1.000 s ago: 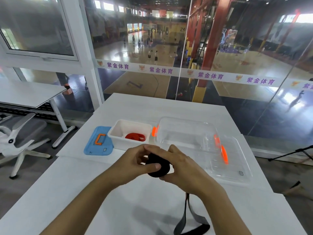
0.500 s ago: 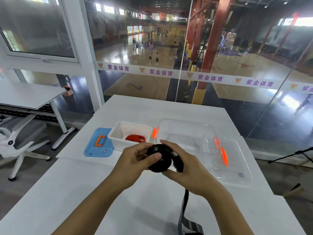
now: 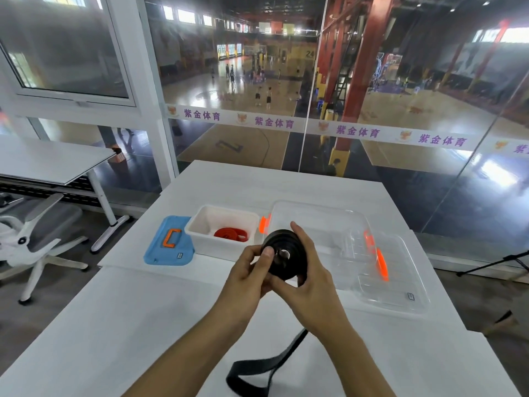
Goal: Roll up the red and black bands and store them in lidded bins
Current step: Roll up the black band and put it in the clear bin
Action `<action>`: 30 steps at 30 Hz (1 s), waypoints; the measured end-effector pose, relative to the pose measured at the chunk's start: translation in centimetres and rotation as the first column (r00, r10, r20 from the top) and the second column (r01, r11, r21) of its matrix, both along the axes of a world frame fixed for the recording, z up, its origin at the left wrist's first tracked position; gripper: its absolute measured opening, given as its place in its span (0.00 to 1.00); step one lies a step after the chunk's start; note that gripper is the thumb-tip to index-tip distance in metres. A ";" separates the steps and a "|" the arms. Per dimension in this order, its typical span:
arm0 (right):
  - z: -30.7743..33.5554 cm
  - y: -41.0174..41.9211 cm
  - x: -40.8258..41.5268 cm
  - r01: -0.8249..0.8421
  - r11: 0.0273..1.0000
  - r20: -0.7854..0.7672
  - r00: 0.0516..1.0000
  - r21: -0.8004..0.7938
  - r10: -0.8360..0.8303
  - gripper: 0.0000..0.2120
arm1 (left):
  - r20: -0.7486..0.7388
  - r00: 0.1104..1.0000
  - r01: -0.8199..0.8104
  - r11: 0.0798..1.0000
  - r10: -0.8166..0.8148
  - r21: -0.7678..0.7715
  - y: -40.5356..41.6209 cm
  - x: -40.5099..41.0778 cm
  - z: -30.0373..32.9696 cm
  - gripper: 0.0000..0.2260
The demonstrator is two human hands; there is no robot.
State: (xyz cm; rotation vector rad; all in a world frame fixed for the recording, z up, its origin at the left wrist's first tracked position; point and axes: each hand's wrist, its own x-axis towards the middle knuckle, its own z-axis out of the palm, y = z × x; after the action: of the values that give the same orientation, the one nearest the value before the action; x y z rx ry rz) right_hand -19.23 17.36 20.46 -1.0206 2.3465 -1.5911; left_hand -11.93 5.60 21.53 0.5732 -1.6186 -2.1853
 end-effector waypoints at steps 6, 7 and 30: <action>1.4 1.4 -1.2 -0.180 0.976 0.027 0.984 0.120 0.178 0.44 | 0.034 0.994 0.111 0.987 -0.107 -0.114 -2.3 0.9 0.5 0.11; 1.7 1.6 -1.4 -0.220 0.963 0.028 0.975 0.155 0.219 0.45 | 0.039 0.987 0.162 0.974 -0.158 -0.158 -3.0 1.0 0.8 0.13; 2.3 2.2 -3.3 -0.297 0.911 0.167 0.952 0.287 0.257 0.10 | 0.151 0.918 0.396 0.849 -0.366 -0.350 -4.7 1.6 0.9 0.09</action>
State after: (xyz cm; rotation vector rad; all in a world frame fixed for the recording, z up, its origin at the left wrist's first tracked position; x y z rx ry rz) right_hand -22.48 19.55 22.79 -1.0872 2.1590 -1.1075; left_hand -10.29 0.87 22.41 0.2382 -2.2881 -2.0328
